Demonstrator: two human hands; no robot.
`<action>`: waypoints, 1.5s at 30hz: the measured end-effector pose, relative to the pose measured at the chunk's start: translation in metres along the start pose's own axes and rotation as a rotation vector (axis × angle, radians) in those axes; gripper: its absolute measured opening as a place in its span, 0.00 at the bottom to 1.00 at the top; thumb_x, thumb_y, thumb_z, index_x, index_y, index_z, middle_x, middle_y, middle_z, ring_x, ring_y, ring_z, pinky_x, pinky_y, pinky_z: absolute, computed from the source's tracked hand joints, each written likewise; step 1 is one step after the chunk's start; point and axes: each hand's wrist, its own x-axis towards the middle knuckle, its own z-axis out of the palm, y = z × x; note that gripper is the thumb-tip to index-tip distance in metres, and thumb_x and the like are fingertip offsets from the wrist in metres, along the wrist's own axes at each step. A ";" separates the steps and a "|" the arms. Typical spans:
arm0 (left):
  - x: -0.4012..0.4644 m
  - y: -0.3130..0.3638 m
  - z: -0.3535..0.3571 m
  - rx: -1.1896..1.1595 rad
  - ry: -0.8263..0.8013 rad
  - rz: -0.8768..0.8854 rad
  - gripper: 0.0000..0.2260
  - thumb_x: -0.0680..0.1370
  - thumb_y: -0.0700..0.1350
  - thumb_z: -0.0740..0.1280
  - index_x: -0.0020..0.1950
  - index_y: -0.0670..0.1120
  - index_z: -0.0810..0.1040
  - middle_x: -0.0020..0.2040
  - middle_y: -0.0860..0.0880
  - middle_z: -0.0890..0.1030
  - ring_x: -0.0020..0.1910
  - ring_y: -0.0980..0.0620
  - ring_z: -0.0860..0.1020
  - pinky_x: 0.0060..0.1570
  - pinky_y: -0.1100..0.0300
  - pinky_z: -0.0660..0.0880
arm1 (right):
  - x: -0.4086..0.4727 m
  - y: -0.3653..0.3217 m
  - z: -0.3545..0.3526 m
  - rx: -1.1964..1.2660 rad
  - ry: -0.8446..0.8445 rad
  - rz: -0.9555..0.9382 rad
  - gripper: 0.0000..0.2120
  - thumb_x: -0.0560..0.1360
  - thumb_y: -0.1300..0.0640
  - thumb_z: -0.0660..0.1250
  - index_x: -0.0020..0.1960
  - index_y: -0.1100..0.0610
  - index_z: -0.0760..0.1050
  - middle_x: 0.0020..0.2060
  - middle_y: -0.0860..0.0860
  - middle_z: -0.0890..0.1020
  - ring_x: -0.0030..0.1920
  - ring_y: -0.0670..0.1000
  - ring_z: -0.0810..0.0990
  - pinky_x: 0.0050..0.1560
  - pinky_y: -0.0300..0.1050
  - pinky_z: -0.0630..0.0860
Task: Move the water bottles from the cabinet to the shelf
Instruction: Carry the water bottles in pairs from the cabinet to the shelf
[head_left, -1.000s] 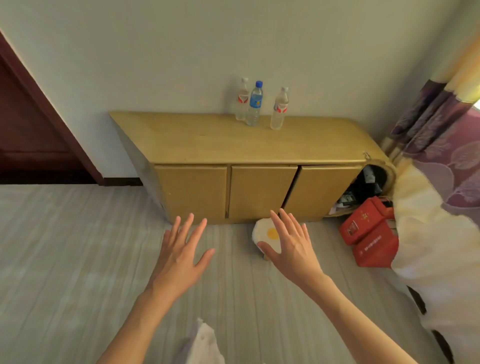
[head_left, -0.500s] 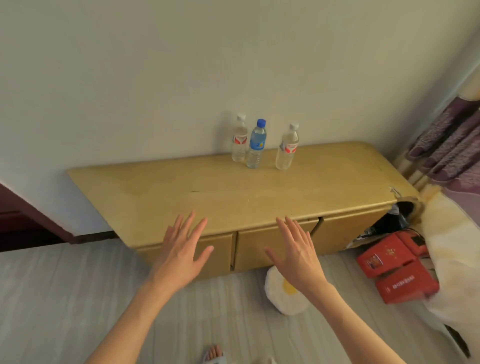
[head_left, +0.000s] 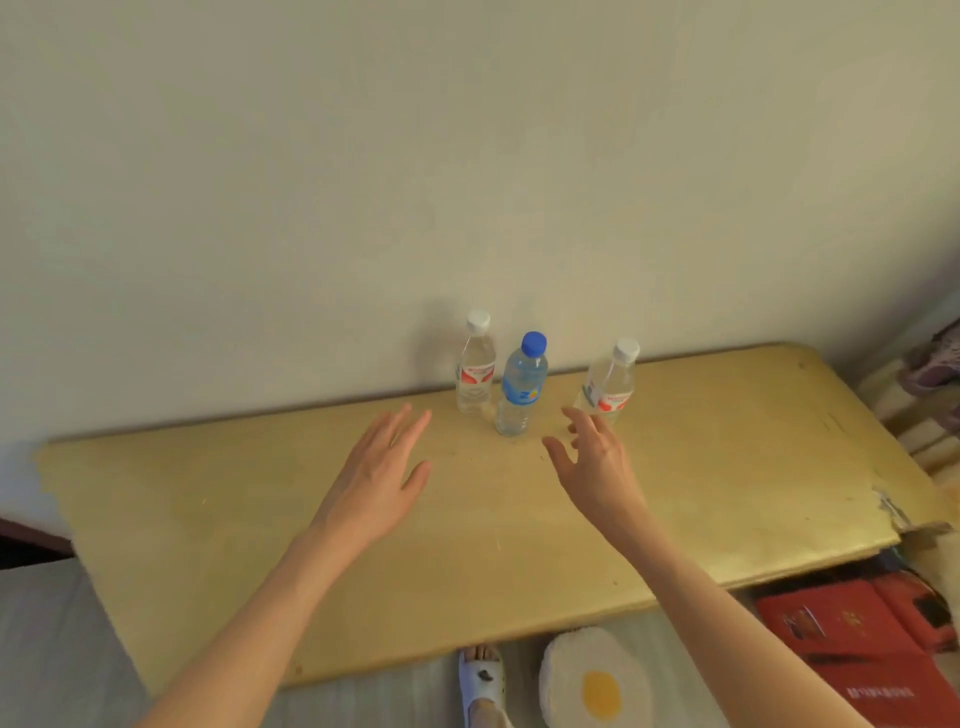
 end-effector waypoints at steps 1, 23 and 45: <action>0.024 0.002 -0.001 -0.009 0.012 -0.004 0.24 0.76 0.44 0.62 0.71 0.45 0.60 0.72 0.42 0.62 0.71 0.45 0.59 0.70 0.56 0.53 | 0.025 -0.002 -0.001 0.011 0.005 0.028 0.19 0.74 0.56 0.65 0.62 0.62 0.69 0.53 0.61 0.76 0.49 0.62 0.77 0.48 0.51 0.73; 0.209 0.006 0.033 -0.164 -0.022 -0.075 0.15 0.70 0.37 0.69 0.56 0.43 0.74 0.51 0.43 0.76 0.50 0.44 0.74 0.50 0.54 0.70 | 0.146 0.006 0.004 -0.014 -0.076 0.012 0.12 0.74 0.56 0.65 0.52 0.63 0.74 0.48 0.57 0.73 0.41 0.58 0.75 0.44 0.52 0.75; 0.026 0.067 0.000 -0.406 -0.382 0.495 0.13 0.69 0.40 0.71 0.53 0.48 0.77 0.47 0.55 0.76 0.48 0.53 0.75 0.42 0.72 0.62 | -0.162 -0.033 -0.037 -0.474 0.451 0.324 0.15 0.67 0.55 0.70 0.52 0.58 0.76 0.43 0.50 0.82 0.39 0.51 0.81 0.25 0.42 0.75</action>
